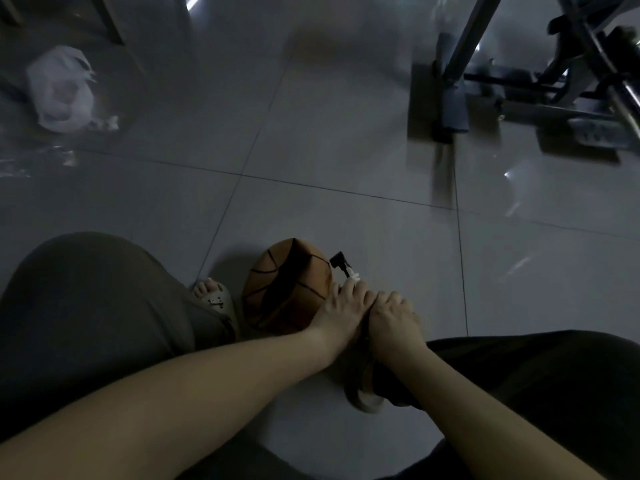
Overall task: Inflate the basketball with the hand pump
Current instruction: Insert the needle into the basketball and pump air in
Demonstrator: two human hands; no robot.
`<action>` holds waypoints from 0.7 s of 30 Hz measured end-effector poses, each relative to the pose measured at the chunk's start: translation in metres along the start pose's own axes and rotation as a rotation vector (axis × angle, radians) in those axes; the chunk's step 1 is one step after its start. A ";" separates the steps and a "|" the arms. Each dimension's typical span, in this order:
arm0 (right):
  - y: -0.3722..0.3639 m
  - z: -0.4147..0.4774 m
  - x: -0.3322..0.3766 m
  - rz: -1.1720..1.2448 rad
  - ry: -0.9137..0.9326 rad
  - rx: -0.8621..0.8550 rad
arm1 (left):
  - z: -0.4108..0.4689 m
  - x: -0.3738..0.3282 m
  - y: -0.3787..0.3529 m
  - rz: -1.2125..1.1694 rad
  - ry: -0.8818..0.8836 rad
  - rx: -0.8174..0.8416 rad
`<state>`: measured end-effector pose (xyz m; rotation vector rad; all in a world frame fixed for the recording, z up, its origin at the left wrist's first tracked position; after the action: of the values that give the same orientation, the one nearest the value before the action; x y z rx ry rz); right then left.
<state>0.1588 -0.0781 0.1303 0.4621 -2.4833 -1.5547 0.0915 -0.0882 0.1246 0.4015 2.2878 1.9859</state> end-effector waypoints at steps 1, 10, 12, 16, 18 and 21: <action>0.002 0.002 -0.001 0.037 0.004 0.018 | 0.000 -0.001 -0.002 0.004 -0.031 0.039; 0.130 -0.035 -0.026 0.361 -0.045 -0.540 | 0.004 0.023 0.142 -0.176 -0.028 -0.500; 0.155 -0.047 -0.031 0.335 -0.034 -0.698 | 0.007 0.023 0.164 -0.190 -0.076 -0.571; 0.115 -0.031 -0.012 0.180 -0.005 -0.467 | -0.003 0.024 0.124 -0.139 0.043 -0.532; 0.081 -0.018 -0.003 0.086 0.036 -0.366 | -0.004 0.017 0.093 -0.077 0.065 -0.496; 0.044 -0.001 -0.008 0.143 -0.014 -0.239 | 0.001 0.011 0.061 -0.051 0.049 -0.425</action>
<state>0.1589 -0.0586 0.1708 0.2314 -2.2440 -1.7693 0.0897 -0.0769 0.1854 0.2541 1.8027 2.3924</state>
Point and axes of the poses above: each hand's wrist, its own z-axis towards the middle knuckle, its own y-axis out of the back of the hand, x = y × z, the point moved 9 cm from there along z, towards the middle knuckle, and after that the axes turned 2 degrees about -x, right-handed, at the moved point
